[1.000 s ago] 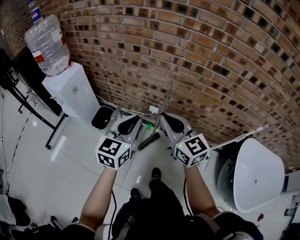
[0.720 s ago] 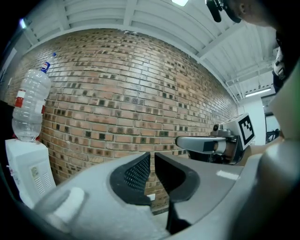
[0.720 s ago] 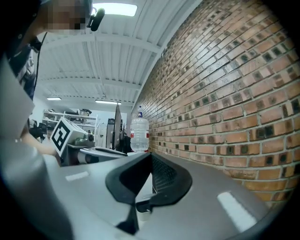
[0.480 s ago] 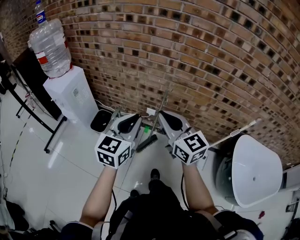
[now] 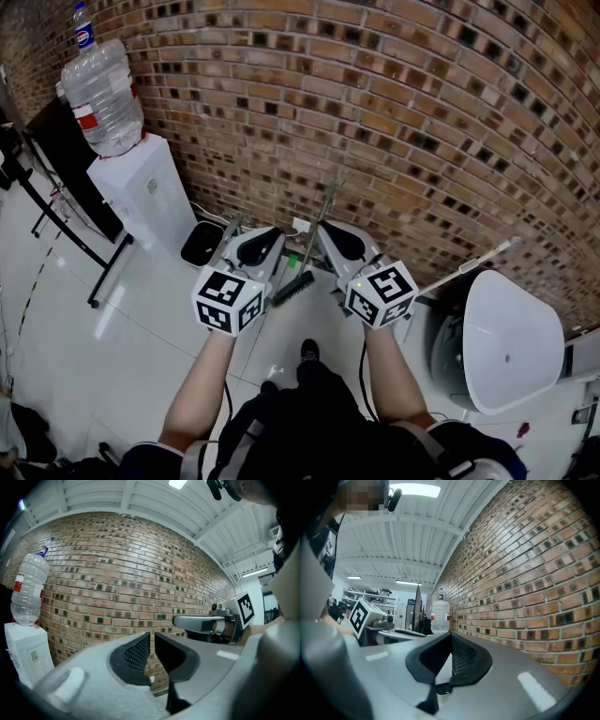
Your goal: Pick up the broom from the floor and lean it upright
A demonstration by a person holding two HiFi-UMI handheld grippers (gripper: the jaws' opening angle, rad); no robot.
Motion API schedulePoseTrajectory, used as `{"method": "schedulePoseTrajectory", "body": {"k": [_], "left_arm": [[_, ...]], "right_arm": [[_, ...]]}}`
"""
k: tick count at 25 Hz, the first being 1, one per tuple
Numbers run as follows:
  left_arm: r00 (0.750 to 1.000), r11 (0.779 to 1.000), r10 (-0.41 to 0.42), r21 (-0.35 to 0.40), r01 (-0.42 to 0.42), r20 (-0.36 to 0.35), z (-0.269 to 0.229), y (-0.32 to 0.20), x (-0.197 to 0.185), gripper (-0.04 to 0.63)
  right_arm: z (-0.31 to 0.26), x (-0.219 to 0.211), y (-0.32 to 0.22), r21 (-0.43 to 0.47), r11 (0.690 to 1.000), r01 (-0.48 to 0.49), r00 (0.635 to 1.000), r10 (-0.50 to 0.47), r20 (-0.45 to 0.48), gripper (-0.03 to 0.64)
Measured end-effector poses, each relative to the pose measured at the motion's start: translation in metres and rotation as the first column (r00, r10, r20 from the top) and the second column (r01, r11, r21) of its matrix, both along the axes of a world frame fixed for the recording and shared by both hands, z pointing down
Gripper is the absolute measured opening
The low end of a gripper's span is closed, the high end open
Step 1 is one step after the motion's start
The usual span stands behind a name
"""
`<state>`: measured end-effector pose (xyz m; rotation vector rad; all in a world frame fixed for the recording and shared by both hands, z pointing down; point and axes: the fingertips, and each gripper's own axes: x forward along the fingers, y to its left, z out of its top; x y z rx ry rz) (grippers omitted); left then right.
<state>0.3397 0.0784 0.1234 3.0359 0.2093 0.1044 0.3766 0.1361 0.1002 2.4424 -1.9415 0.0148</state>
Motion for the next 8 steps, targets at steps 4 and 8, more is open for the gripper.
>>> {"method": "schedulePoseTrajectory", "body": {"k": [4, 8], "left_arm": [[1.000, 1.000, 0.003, 0.000, -0.003, 0.004, 0.0009, 0.0003, 0.0008, 0.032], [1.000, 1.000, 0.003, 0.001, -0.003, 0.003, 0.0012, -0.0015, 0.0021, 0.032]], "right_arm": [[0.0008, 0.0006, 0.0009, 0.001, 1.000, -0.004, 1.000, 0.004, 0.005, 0.003], [0.0030, 0.0022, -0.0007, 0.001, 1.000, -0.005, 1.000, 0.005, 0.011, 0.003]]}}
